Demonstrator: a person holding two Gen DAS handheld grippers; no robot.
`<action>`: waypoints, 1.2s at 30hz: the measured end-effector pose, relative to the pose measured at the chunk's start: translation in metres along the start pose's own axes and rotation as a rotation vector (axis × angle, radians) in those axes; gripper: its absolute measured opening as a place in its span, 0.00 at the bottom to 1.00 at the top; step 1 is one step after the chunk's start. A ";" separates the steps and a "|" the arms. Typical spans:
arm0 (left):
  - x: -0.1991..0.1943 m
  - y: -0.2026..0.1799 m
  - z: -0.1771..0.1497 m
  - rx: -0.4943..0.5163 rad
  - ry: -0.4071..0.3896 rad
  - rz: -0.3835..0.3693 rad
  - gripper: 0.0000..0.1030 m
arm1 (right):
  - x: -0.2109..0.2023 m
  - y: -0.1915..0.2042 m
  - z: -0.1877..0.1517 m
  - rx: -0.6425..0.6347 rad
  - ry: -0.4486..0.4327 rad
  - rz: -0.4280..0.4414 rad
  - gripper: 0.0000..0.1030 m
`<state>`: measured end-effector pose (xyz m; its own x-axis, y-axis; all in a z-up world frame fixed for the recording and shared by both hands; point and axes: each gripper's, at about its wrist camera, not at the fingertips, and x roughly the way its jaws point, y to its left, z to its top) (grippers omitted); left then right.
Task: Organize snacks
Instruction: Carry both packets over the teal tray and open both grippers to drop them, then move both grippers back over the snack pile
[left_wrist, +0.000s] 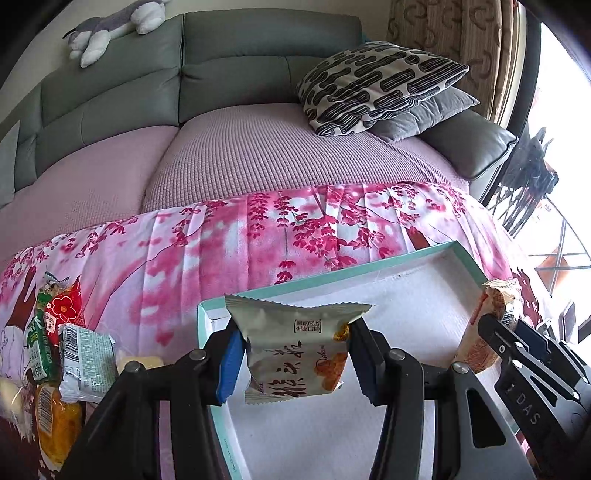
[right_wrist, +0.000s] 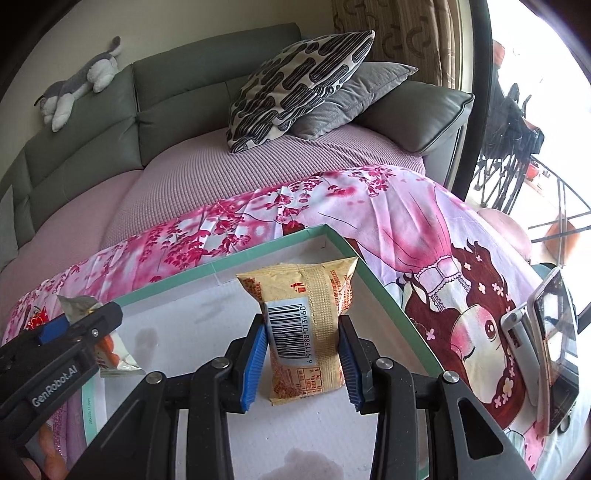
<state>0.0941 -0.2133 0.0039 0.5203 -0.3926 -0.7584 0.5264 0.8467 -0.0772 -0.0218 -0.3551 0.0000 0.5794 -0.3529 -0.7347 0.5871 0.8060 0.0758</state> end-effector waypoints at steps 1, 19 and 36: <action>-0.001 0.000 0.000 0.001 -0.001 0.001 0.52 | 0.000 0.000 0.000 0.000 -0.001 -0.002 0.39; -0.018 0.021 0.007 -0.077 0.031 0.110 0.91 | -0.007 0.003 0.003 -0.005 0.006 0.011 0.91; -0.010 0.059 -0.001 -0.164 0.062 0.303 1.00 | 0.003 0.001 -0.001 0.000 0.050 -0.028 1.00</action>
<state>0.1194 -0.1588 0.0066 0.5916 -0.0966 -0.8004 0.2366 0.9699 0.0578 -0.0200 -0.3548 -0.0031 0.5337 -0.3506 -0.7696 0.6022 0.7965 0.0548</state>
